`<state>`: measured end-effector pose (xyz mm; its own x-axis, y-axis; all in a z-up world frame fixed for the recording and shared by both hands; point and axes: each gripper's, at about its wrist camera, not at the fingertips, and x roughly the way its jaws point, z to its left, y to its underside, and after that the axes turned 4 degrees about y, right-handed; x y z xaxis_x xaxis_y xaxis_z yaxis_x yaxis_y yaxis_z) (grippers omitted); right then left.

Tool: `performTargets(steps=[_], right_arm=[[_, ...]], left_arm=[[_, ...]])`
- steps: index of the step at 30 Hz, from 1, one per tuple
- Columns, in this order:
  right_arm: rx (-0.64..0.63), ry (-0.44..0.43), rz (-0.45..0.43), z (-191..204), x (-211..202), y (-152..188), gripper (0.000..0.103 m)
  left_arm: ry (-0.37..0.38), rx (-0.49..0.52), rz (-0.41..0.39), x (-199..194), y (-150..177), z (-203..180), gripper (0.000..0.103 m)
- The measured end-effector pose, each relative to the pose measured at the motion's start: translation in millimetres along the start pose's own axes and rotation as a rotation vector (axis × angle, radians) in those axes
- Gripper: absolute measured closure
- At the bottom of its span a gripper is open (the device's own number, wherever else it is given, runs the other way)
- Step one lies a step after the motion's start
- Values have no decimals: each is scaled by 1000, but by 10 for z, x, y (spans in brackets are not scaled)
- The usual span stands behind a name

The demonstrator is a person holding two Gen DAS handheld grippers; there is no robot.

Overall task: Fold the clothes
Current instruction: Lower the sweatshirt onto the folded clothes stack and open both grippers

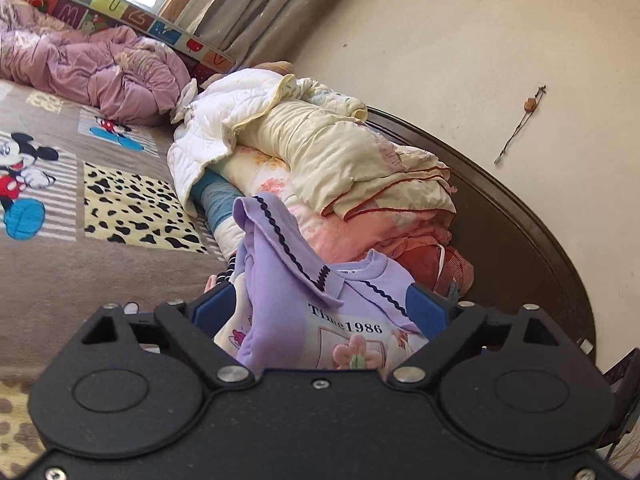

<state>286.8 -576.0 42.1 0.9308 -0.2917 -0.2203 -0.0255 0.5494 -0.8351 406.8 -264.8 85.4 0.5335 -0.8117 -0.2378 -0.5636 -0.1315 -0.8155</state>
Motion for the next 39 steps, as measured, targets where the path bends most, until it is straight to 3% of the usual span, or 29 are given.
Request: performTargets(steps=[4, 10, 12, 16, 25, 39], right_arm=[[-42, 6, 12, 100, -510, 96, 0], [-110, 56, 39, 237, -1018, 164, 0], [-136, 76, 43, 276, -1152, 166, 0], [-164, 94, 50, 307, -1376, 105, 0], [-235, 90, 65, 398, -1736, 12, 0], [-250, 91, 124, 436, -1891, 55, 0]], left_arm=[[-126, 206, 59, -213, 162, -408, 2], [-378, 430, 77, -350, 442, -936, 0], [-374, 476, 107, -392, 497, -1052, 0], [-379, 470, 99, -526, 563, -1217, 0], [-282, 303, 36, -837, 549, -1385, 0], [-339, 369, 65, -905, 685, -1581, 0]])
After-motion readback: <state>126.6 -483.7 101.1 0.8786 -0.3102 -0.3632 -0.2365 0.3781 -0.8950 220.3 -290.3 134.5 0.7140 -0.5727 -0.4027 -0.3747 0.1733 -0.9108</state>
